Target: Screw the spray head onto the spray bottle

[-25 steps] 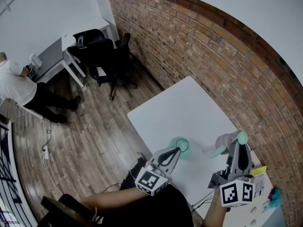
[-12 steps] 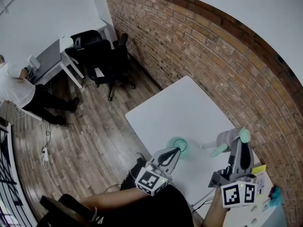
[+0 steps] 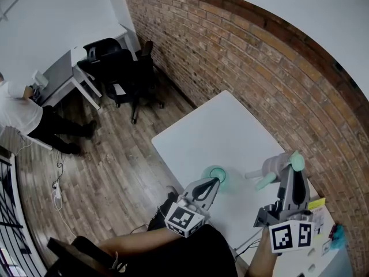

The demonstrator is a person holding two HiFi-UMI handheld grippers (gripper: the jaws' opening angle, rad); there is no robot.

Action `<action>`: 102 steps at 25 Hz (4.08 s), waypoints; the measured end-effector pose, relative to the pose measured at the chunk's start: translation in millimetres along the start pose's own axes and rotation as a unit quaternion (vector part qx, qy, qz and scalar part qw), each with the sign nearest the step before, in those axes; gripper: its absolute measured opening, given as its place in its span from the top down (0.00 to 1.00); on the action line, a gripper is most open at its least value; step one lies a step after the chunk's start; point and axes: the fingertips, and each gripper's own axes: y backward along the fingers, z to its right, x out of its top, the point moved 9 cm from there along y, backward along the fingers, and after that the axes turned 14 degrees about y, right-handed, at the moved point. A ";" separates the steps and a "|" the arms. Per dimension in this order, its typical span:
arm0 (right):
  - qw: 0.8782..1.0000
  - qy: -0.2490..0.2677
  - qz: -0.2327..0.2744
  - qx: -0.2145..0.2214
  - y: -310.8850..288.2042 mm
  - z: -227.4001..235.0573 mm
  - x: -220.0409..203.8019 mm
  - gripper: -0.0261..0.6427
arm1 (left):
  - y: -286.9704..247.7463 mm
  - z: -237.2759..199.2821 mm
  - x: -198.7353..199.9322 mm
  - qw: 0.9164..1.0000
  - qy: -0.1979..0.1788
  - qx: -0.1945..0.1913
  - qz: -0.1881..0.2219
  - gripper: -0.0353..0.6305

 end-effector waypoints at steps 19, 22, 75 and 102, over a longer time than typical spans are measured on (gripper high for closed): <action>1.000 -0.003 0.011 0.002 1.1 -2.4 4.6 0.86 | 3.7 -7.4 -2.1 1.000 0.010 0.022 0.005 0.95; 1.000 -0.005 0.016 0.004 3.2 -5.0 7.4 0.86 | 6.3 -5.5 -3.0 1.000 0.012 0.020 0.007 0.95; 0.999 -0.008 0.005 0.035 -8.3 -40.3 -6.1 0.86 | 32.4 -25.6 -11.0 0.997 0.052 0.043 -0.021 0.95; 0.998 -0.025 -0.008 0.059 -19.0 -49.9 -25.1 0.86 | 35.5 -33.0 -5.7 0.998 0.044 0.048 -0.009 0.95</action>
